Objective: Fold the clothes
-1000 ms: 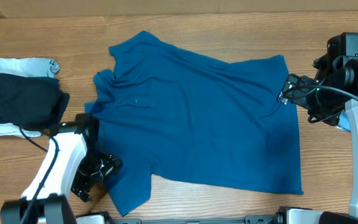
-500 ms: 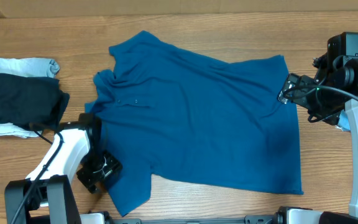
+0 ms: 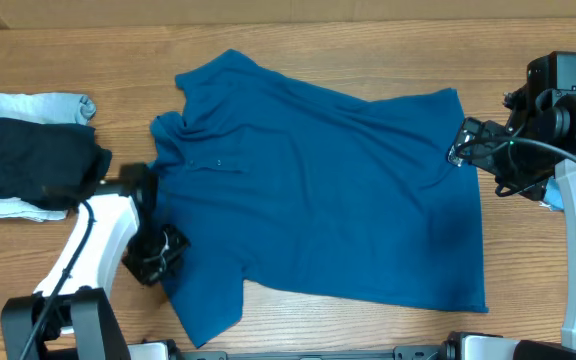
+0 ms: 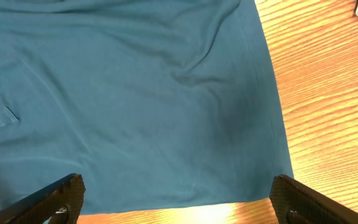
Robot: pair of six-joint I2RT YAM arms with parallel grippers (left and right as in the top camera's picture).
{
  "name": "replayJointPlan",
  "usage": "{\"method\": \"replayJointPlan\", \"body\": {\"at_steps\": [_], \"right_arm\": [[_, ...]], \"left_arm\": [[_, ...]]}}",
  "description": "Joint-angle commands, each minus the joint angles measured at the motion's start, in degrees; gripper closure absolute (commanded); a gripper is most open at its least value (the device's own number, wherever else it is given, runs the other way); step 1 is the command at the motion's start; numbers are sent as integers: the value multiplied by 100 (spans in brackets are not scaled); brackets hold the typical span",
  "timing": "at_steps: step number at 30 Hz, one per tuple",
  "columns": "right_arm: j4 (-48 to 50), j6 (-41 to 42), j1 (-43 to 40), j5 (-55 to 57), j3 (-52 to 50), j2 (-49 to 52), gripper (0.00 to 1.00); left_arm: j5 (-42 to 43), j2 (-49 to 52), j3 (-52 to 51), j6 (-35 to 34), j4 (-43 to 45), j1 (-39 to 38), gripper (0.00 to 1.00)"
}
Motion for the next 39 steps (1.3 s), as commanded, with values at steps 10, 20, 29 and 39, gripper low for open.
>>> {"method": "replayJointPlan", "body": {"at_steps": [10, 20, 29, 39], "right_arm": [[33, -120, -22, 35, -17, -79, 1], [17, -122, -22, 35, -17, -79, 1], [15, -122, -22, 37, -17, -79, 1], [70, -122, -22, 35, -17, -79, 0]], "left_arm": [[334, -315, -1296, 337, 973, 26, 26], [444, -315, -1578, 160, 1268, 26, 96], [942, -326, 267, 756, -98, 26, 96], [1626, -319, 1276, 667, 1443, 26, 89]]}}
